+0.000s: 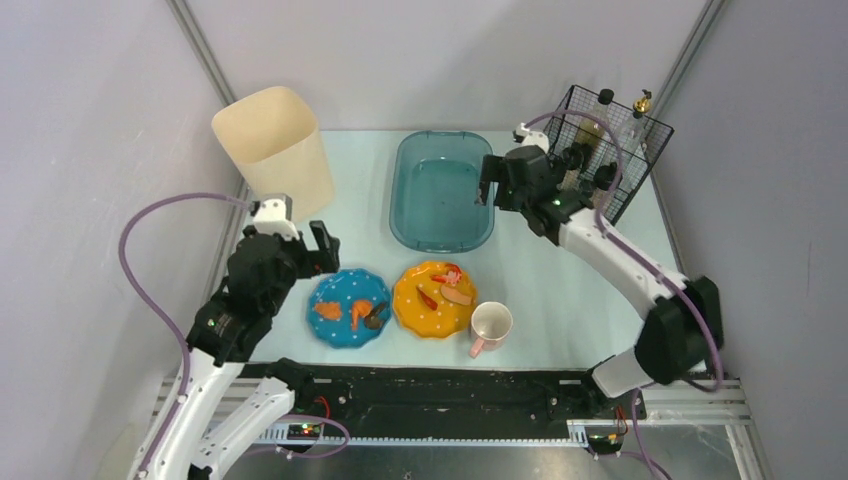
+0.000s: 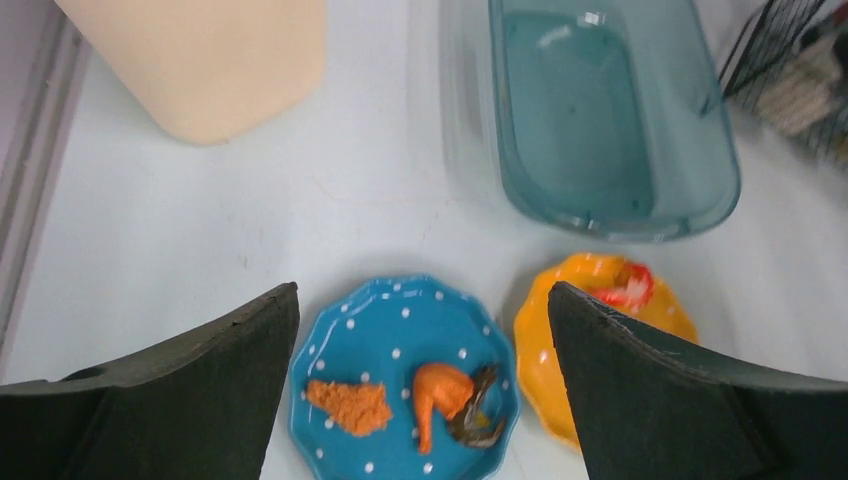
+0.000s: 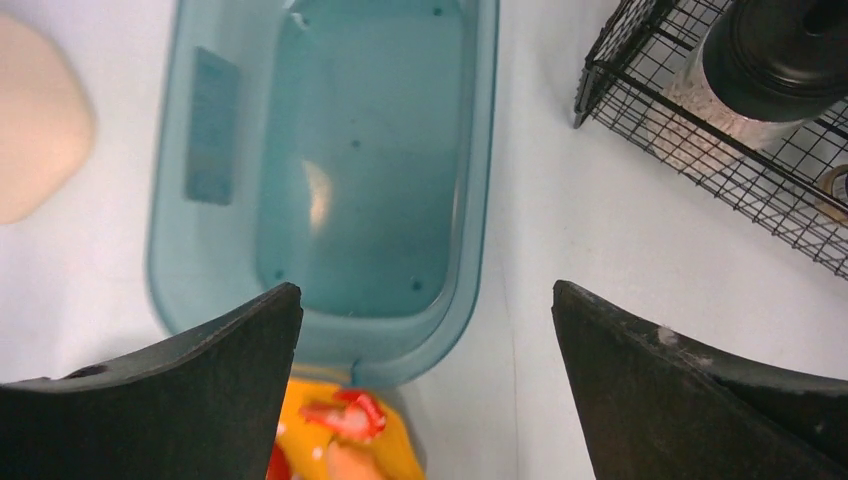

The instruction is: Clear the kitchen counter

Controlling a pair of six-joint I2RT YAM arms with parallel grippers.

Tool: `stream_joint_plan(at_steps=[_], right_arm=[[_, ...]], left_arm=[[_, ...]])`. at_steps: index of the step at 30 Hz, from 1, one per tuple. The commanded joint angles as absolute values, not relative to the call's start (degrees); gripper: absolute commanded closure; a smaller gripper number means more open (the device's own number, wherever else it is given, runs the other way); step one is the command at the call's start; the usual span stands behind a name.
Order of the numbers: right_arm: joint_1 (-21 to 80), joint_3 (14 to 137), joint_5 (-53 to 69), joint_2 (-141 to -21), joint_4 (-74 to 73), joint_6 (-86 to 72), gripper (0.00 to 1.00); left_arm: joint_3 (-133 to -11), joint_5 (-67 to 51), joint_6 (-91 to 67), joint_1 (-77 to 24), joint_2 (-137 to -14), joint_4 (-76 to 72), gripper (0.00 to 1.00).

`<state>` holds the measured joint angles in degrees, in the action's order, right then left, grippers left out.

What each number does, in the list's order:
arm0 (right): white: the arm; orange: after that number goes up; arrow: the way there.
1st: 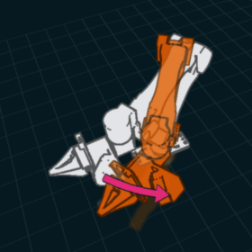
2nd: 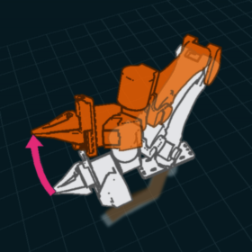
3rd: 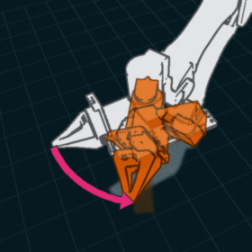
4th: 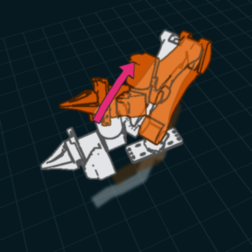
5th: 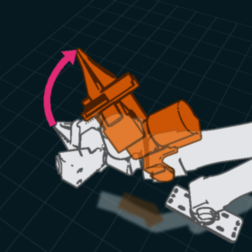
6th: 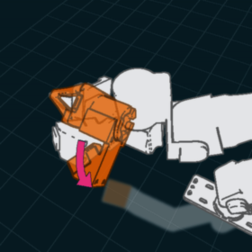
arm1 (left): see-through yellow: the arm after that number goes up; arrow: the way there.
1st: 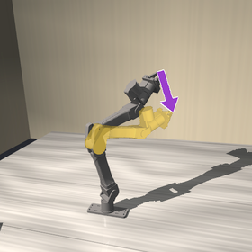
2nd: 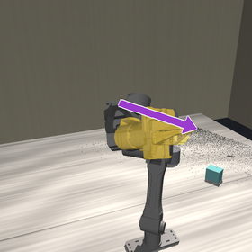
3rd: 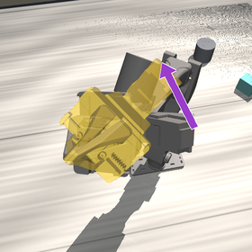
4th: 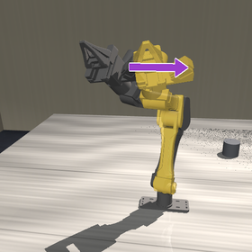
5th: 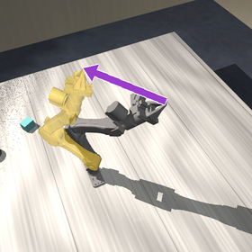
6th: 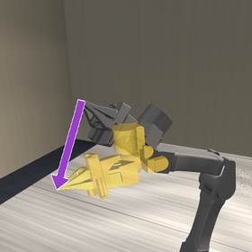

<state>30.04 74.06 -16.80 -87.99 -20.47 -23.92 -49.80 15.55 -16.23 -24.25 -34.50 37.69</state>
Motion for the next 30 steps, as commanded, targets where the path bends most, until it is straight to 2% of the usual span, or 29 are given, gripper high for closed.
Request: stream_joint_plan(at_steps=[1,6,15,22,30], right_arm=[[31.6,69.8,-11.9,-79.3,-20.5,-22.9,0.0],[38.2,65.5,-14.9,-68.6,-21.7,-20.5,0.0],[46.8,59.4,-14.8,-54.5,-24.9,-19.1,0.0],[52.8,57.0,-13.7,-51.6,-24.9,-18.7,0.0],[57.2,53.4,-10.8,-51.0,-22.6,-18.7,0.0]], left_arm=[[-58.9,23.7,-21.6,-23.8,-39.1,35.8,0.02],[-70.2,24.0,-23.5,-20.1,-50.2,37.5,0.02],[-81.2,18.0,-28.3,-6.4,-67.1,37.8,0.02],[-84.9,14.5,-36.2,6.1,-74.5,37.8,0.02],[-85.9,12.2,-44.4,13.2,-78.8,37.8,0.02]])
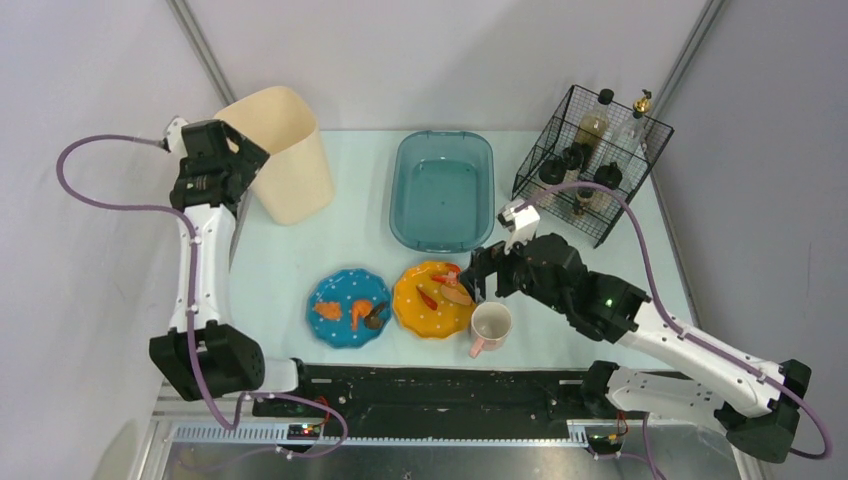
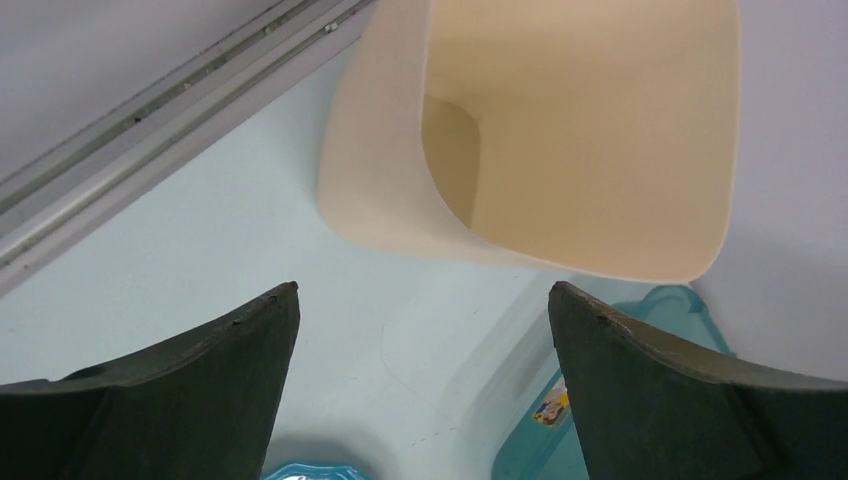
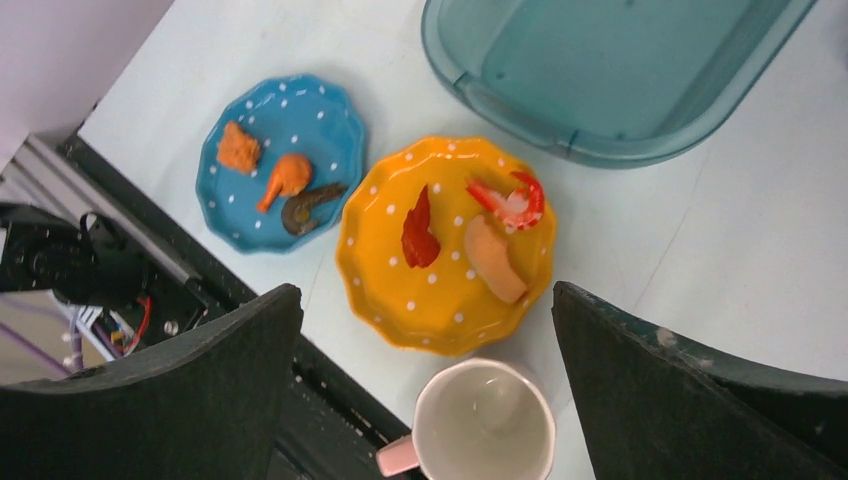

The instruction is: Clear the kitchen counter

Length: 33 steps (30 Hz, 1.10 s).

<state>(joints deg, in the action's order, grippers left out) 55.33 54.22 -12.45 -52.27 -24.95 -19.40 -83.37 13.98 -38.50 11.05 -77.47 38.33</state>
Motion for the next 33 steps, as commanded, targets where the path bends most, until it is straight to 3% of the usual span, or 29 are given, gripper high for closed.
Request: stream_joint_plan(at_steps=[1,16,23,28,33], right_arm=[[57.5,52.9,-10.8,-50.6,-22.4,-18.6,0.0],[57.7,48.0,-9.1,-46.2,-21.4,-19.0,0.0],[57.6,46.7,-9.4,-45.8,-20.6,-19.8,0.0],[57.7,46.2,-10.1,-44.1,-21.2,-20.7,0.0],[57.8,46.1,-10.1,-42.5,-21.9,-22.7,0.0]], left_arm=[[-86.3,12.3,-45.1,13.6,-79.2,37.7,0.02],[-91.3,15.9,-48.3,14.7,-88.6,37.8,0.03],[-89.9,13.7,-46.1,14.7,-91.2,37.7,0.19],[-87.9,14.0,-43.8,14.8,-89.9,37.5,0.39],[-86.9,13.5,-41.8,14.8,-87.7,37.5,0.51]])
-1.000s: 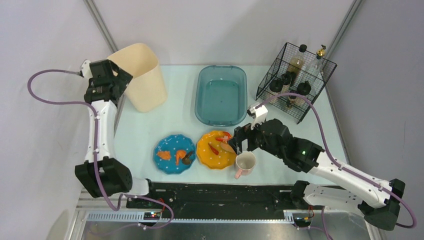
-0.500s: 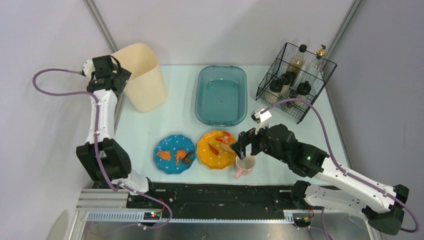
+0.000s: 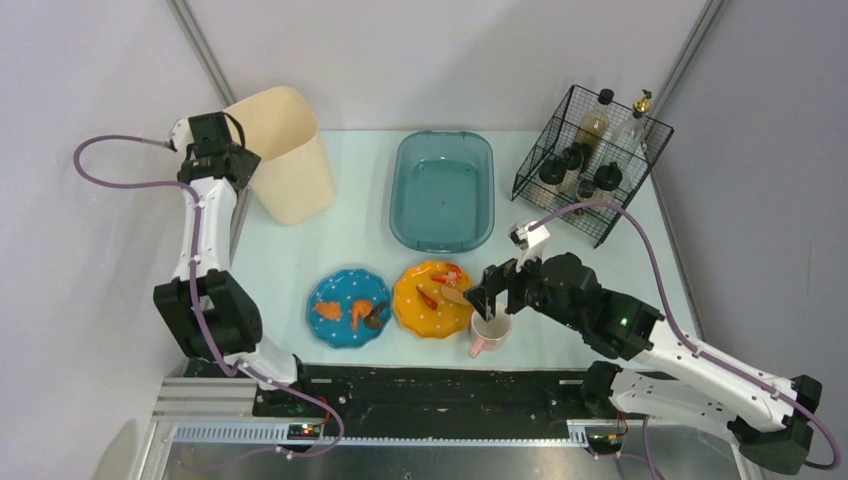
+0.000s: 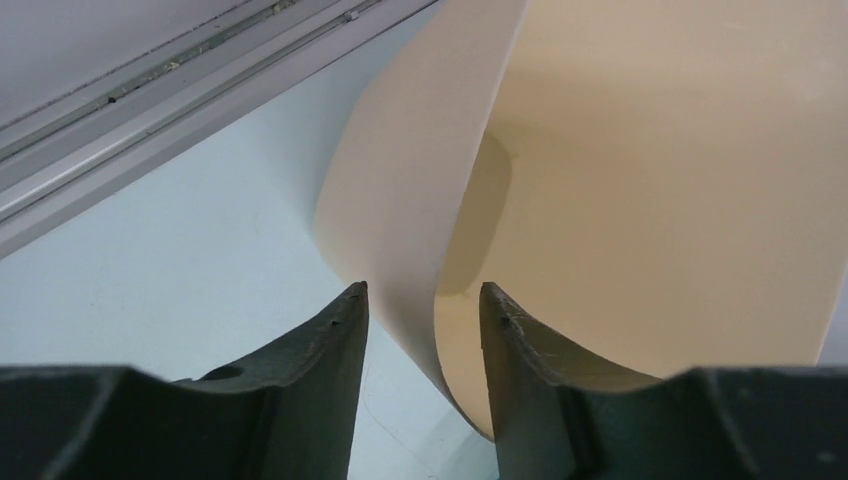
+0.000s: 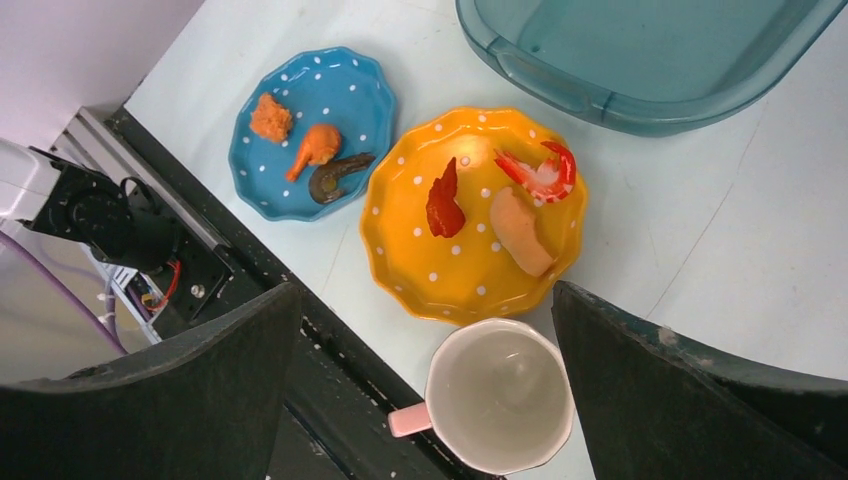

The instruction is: Clear the kitchen counter

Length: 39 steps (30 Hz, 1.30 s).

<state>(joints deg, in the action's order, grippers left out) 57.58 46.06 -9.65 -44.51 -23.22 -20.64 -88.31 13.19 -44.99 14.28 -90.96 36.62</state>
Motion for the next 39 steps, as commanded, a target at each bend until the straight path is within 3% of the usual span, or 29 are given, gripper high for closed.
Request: stream_joint_plan(at_steps=[1,7,14,26,39], right_arm=[[57.9,46.1,-10.1,-42.1,-22.1,-23.0,0.0],[59.0,46.0,-11.0,-39.3,-24.2,-25.2,0.0],[61.6,46.1,-14.2,-35.6,-28.1,-28.0,0.0],[70.5,46.1,-22.5,-33.1,-32.1,-32.4,0.0],[74.4,46.1,-26.2,-35.0,-32.9,-33.7,0.0]], left_arm=[[-86.7,13.1,-41.5,14.7,-86.9,37.5,0.55],[-85.6,10.0,-38.0,14.9,-83.9,37.5,0.83],[-83.0,6.3,-35.4,14.9,-78.4,37.6,1.0],[-78.3,3.2,-33.7,14.3,-70.9,40.3,1.0],[-74.1,9.0,-29.5,6.9,-65.6,42.4,0.96]])
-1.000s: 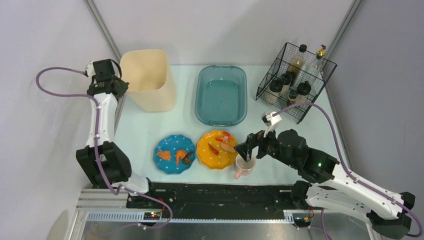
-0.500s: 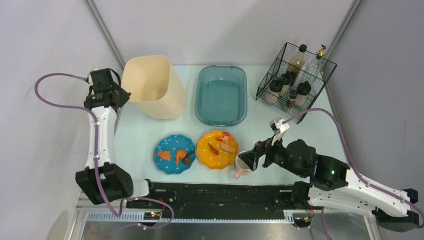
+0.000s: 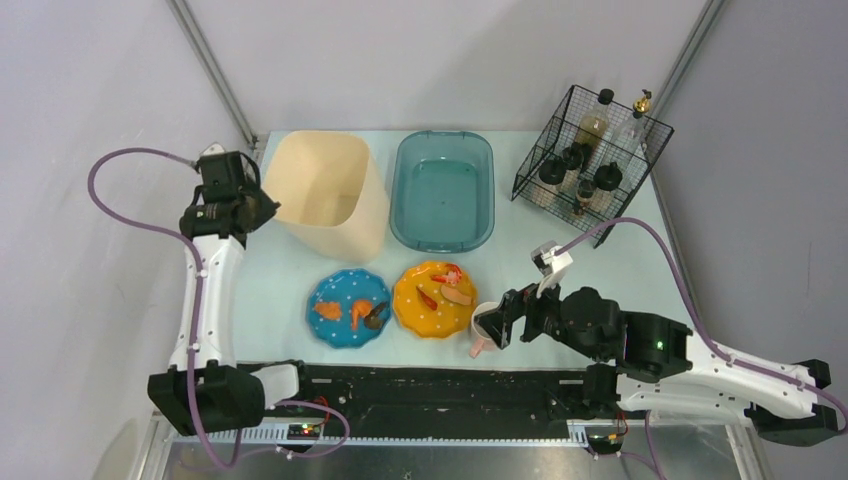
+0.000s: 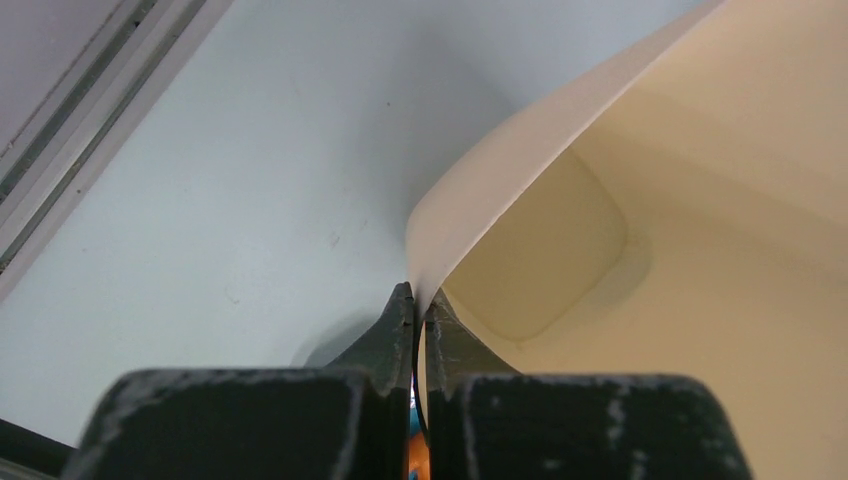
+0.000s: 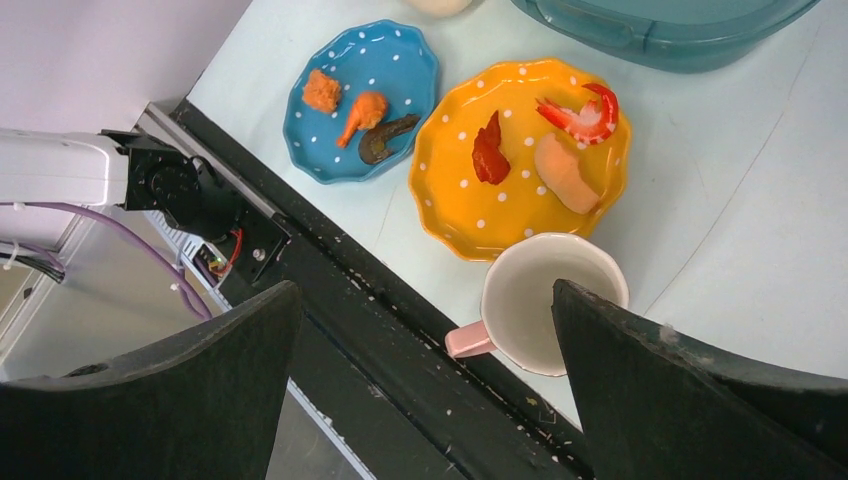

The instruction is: Clear the kitchen counter

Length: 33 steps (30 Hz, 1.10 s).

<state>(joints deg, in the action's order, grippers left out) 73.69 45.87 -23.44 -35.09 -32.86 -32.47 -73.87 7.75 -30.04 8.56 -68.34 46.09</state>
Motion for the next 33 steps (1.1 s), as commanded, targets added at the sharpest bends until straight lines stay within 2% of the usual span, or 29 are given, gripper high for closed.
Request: stream_joint_plan(at_steps=[1,10,16,22,27,33], right_arm=[[74.6,46.1,-26.3,-35.0,-33.1,-33.8,0.0],[74.9,46.0,-27.1,-36.4,-32.9,-34.1,0.0],[74.9,46.1,-27.7,-37.5,-31.9,-33.2,0.0],[74.2,46.0,-31.7,-36.3,-31.9,-30.5,0.0],[70.6,46.1,-31.6,-34.8,-31.4,-28.1,0.0],[64.0,46.1,-24.6,-35.6,-30.2,-24.2,0.0]], left_arm=[[-73.9,9.4,-29.4,6.5,-65.6,42.4,0.94],[-74.9,12.9,-27.9,3.4,-67.0,42.5,0.73],[-76.6,12.4,-25.4,3.2,-66.6,42.5,0.34],[-75.8,13.4,-22.2,3.2,-61.3,42.8,0.02],[-71.1,11.0,-22.6,3.2,-52.6,43.0,0.0],[-62.9,4.1,-23.7,3.3,-44.4,45.3,0.0]])
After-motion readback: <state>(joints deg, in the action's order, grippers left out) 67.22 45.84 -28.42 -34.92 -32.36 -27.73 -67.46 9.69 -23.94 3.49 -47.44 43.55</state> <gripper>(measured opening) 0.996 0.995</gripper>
